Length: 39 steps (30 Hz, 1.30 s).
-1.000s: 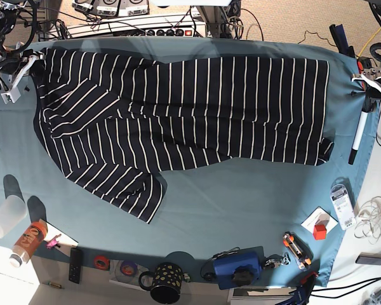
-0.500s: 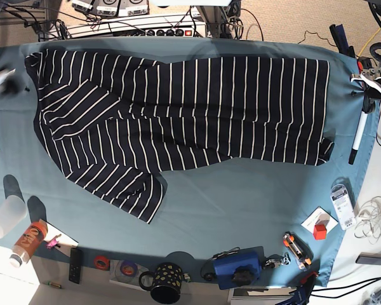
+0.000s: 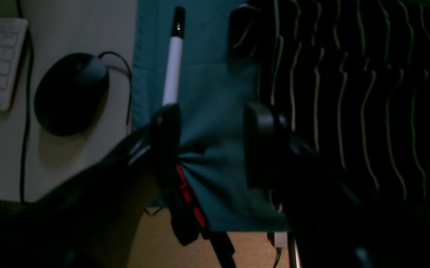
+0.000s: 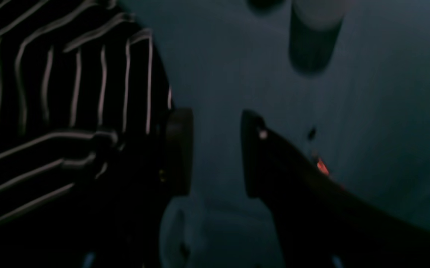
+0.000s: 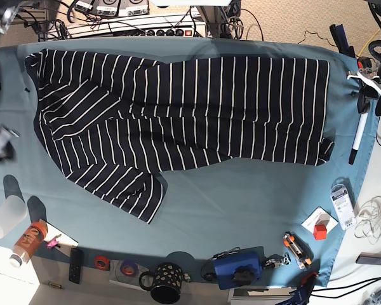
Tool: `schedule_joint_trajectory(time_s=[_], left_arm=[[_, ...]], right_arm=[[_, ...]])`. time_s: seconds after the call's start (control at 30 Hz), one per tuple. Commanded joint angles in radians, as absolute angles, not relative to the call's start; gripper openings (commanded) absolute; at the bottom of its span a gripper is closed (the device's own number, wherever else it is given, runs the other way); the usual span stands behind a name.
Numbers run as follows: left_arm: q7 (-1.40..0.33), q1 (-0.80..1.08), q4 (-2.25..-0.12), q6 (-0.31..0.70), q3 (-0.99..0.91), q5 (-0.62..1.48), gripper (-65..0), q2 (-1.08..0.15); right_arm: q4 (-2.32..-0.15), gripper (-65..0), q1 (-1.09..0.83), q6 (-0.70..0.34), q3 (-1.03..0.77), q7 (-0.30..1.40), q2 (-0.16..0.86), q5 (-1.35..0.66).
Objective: Layout the t-shirt on the table in an organized manner, then fold the t-shirt properly
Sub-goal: 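Release the shirt with both grippers and move the right gripper to the sleeve, then grasp the striped sleeve with the right gripper and drag it along the table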
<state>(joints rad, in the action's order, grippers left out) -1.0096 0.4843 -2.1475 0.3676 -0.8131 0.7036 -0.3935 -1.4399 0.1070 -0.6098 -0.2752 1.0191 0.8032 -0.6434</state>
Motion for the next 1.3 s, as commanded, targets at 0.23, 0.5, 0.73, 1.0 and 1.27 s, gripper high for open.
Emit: schedule_joint_trajectory(time_s=[0.23, 0.5, 0.73, 1.0, 1.27], left_arm=[[-0.988, 0.485, -2.163, 0.418, -0.82, 0.764, -36.9, -0.41], [-0.987, 0.485, -2.163, 0.42, -0.82, 0.764, -36.9, -0.41], [-0.987, 0.485, -2.163, 0.42, -0.82, 0.764, -36.9, -0.41], [-0.971, 0.485, -2.163, 0.42, -0.82, 0.766, -36.9, -0.41], [-0.953, 0.485, -2.163, 0.42, -0.82, 0.767, -36.9, -0.41]], right_arm=[[-1.028, -43.3, 0.433, -0.613, -0.077, 0.889, 0.681, -0.505], [-0.927, -43.4, 0.509, -0.692, -0.077, 0.894, 0.562, -0.48], [-0.928, -43.7, 0.442, -0.688, -0.078, 0.943, 0.503, -0.407], [-0.985, -65.0, 0.432, -0.67, -0.079, 1.126, 0.583, -0.55], [-1.172, -65.0, 0.35, -0.698, -0.08, 1.255, 0.717, -0.843]])
